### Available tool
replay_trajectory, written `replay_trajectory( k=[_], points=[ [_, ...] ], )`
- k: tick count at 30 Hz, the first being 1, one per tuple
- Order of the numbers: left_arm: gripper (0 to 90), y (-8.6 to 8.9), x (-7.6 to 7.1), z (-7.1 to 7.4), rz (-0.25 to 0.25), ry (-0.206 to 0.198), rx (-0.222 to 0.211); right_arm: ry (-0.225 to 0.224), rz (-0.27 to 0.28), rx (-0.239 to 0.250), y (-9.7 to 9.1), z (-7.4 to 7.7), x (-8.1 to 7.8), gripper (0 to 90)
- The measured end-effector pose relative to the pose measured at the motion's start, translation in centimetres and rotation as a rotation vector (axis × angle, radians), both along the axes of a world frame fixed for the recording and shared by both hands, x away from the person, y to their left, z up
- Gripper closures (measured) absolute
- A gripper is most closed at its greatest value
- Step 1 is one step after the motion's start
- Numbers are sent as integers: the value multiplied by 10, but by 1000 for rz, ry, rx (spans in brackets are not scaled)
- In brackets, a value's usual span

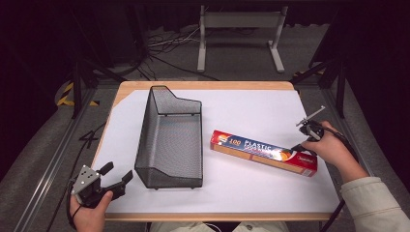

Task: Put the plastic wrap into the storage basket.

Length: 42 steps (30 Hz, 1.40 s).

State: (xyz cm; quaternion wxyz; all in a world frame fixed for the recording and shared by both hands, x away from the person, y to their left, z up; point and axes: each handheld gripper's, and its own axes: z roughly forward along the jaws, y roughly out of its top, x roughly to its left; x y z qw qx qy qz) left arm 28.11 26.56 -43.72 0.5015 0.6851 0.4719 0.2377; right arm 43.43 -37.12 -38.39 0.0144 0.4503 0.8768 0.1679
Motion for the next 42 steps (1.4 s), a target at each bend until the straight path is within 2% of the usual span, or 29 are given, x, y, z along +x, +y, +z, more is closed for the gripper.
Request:
replay_trajectory(
  k=[2,7,12,14,17,18,21,22,24,25,29,32,36,38,40,41,42],
  points=[
    [204,-1,0,0,-2,1,7,0,19,5,1,-1,-7,900],
    [204,-2,1,-1,-10,2,11,42,52,35,4,-2,-22,900],
    [204,-3,1,0,-13,0,12,28,59,41,3,-2,-25,900],
    [204,-3,1,0,-13,-1,15,-26,51,53,5,3,-25,900],
    [204,-4,2,0,-13,1,16,-120,74,77,12,15,-29,900],
    [204,-4,2,0,-13,1,16,-120,74,77,12,15,-29,900],
    [204,-4,2,0,-16,-2,24,-204,137,151,24,26,-33,900],
    [204,-4,2,0,-18,-2,27,-241,172,162,29,30,-34,900],
    [204,-5,2,0,-19,-3,26,-275,203,191,39,35,-38,900],
    [204,-5,2,0,-19,-3,26,-275,203,191,39,35,-38,900],
    [204,-5,2,0,-22,-6,24,-347,288,254,68,45,-50,900],
    [204,-5,1,0,-23,-11,30,-373,345,282,94,43,-58,900],
    [204,-5,2,0,-30,-10,37,-370,385,284,118,33,-64,900],
    [204,-5,1,1,-30,-13,36,-370,404,252,132,23,-63,900],
    [204,-5,1,1,-32,-15,37,-347,408,238,140,15,-61,900],
    [204,-5,1,1,-32,-15,37,-342,405,213,145,9,-60,900],
    [204,-5,1,1,-29,-14,34,-342,405,213,145,9,-60,900]
  ],
)
